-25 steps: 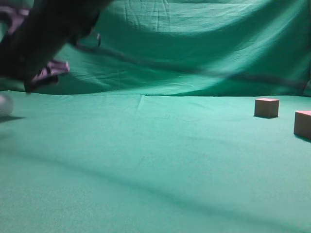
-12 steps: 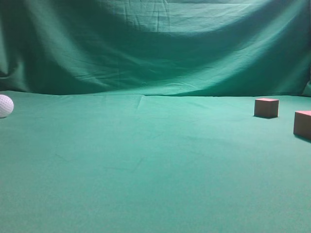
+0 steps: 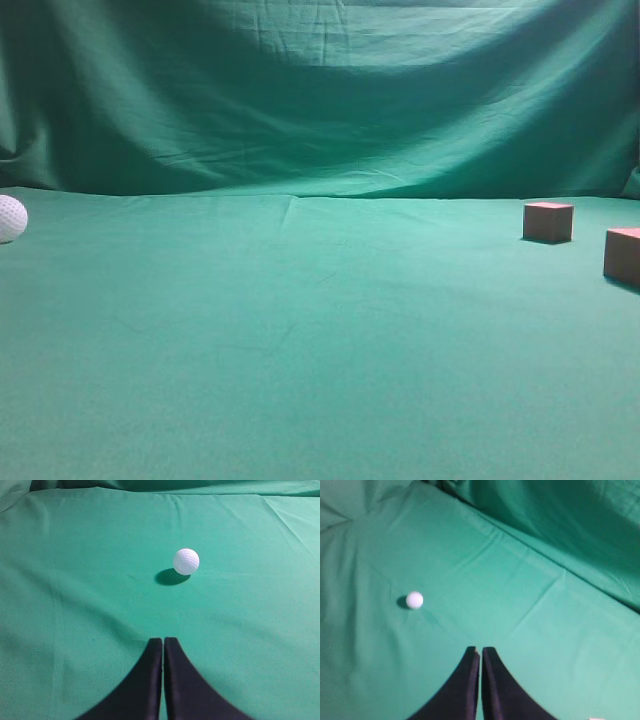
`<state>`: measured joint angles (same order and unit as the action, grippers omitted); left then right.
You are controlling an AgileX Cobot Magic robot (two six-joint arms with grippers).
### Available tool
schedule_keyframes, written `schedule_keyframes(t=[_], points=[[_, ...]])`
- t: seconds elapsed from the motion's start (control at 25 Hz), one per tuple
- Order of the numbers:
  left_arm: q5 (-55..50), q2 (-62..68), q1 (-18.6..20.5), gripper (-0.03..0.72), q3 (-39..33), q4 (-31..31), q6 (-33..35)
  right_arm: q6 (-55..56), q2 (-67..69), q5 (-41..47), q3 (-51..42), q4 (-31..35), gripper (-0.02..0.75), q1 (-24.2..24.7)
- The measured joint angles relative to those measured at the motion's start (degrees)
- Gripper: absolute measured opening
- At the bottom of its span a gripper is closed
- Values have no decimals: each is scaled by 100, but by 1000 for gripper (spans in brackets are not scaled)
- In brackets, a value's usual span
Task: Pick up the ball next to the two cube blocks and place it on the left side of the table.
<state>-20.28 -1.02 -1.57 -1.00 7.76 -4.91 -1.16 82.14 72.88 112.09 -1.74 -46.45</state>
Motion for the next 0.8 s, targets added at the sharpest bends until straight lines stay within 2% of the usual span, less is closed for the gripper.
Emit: schedule_keyframes(t=[0.4, 0.8], points=[[0, 0, 0, 0, 0, 0, 0, 281, -3507, -488, -3581, -27, 0, 0], [0, 0, 0, 0, 0, 0, 0, 169, -6065, -592, -5819, -91, 0, 0]])
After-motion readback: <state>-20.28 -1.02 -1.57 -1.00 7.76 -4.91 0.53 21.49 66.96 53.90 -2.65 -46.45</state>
